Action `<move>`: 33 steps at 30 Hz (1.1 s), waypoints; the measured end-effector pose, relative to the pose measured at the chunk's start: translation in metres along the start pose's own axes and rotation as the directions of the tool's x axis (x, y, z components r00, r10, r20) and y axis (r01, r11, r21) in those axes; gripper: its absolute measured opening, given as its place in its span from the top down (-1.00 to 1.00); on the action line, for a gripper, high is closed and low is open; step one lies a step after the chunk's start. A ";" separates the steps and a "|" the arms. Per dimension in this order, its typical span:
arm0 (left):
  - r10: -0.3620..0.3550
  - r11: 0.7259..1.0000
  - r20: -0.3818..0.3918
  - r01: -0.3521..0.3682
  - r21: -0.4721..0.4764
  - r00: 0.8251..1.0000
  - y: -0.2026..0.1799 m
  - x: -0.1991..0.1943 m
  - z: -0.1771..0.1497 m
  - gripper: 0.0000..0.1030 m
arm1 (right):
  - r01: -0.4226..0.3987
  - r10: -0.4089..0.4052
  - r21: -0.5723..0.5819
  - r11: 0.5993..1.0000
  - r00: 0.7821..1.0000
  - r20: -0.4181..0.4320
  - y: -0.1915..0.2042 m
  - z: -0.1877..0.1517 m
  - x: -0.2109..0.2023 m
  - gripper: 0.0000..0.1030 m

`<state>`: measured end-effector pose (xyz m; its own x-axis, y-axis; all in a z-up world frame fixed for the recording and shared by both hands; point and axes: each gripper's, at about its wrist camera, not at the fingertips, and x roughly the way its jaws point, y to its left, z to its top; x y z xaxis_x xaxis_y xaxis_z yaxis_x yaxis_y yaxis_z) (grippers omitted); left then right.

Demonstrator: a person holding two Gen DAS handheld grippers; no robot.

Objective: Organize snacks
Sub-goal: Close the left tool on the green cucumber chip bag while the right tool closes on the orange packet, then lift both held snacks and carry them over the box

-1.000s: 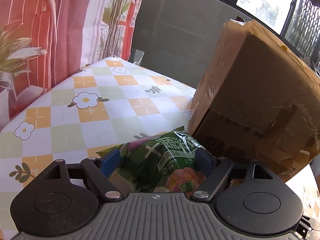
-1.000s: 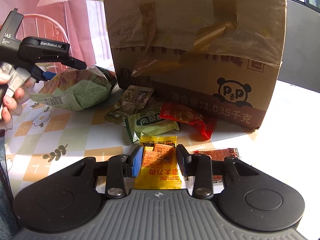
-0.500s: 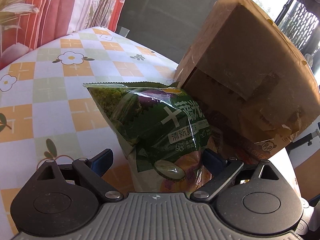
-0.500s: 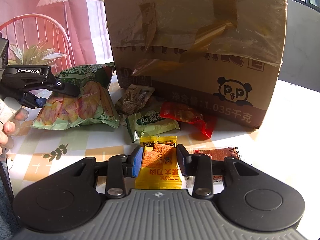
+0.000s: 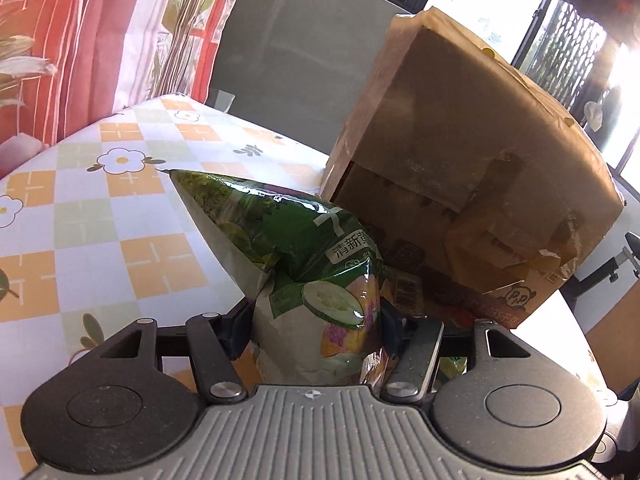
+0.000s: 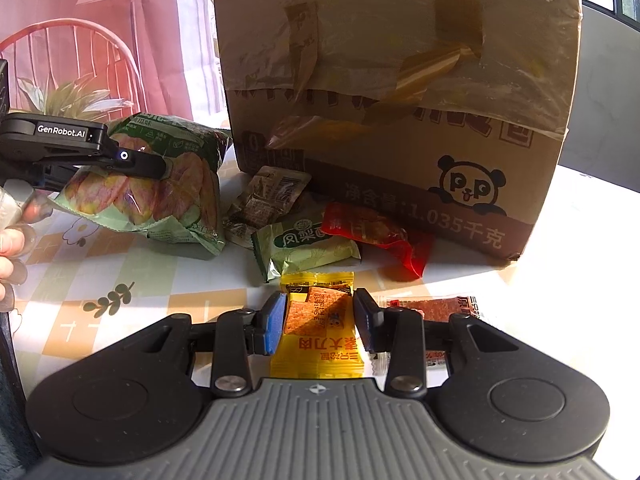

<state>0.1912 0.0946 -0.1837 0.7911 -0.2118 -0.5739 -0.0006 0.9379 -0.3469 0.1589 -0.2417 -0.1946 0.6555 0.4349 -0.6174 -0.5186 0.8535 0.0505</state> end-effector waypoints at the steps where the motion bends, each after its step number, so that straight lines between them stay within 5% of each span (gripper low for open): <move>1: -0.005 1.000 -0.002 0.005 0.000 1.000 -0.001 -0.001 0.000 -0.24 | 0.000 0.000 0.000 1.000 1.000 0.000 0.000 0.000 0.000 0.23; 11: 0.054 0.999 0.016 -0.054 -0.005 0.998 -0.002 -0.021 0.004 -0.24 | -0.002 0.002 -0.003 1.000 1.000 -0.005 0.000 0.001 0.001 0.23; 19: 0.086 0.995 0.119 -0.090 0.032 0.989 -0.013 -0.059 0.012 -0.24 | -0.008 0.008 0.008 1.000 1.000 0.020 0.003 0.006 -0.016 0.26; 25: 0.148 0.988 0.287 -0.156 0.005 0.946 -0.019 -0.099 0.043 -0.24 | -0.016 0.012 0.025 1.000 0.990 0.144 -0.004 0.031 -0.052 0.26; 33: 0.088 0.989 0.413 -0.128 0.069 0.907 -0.052 -0.138 0.111 -0.24 | 0.003 -0.012 0.031 1.000 0.958 0.287 -0.028 0.084 -0.085 0.26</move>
<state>0.1502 0.1054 -0.0042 0.9696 0.0040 -0.2445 -0.0592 0.9740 -0.2188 0.1636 -0.2781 -0.0771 0.7916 0.4885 -0.3670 -0.4991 0.8635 0.0728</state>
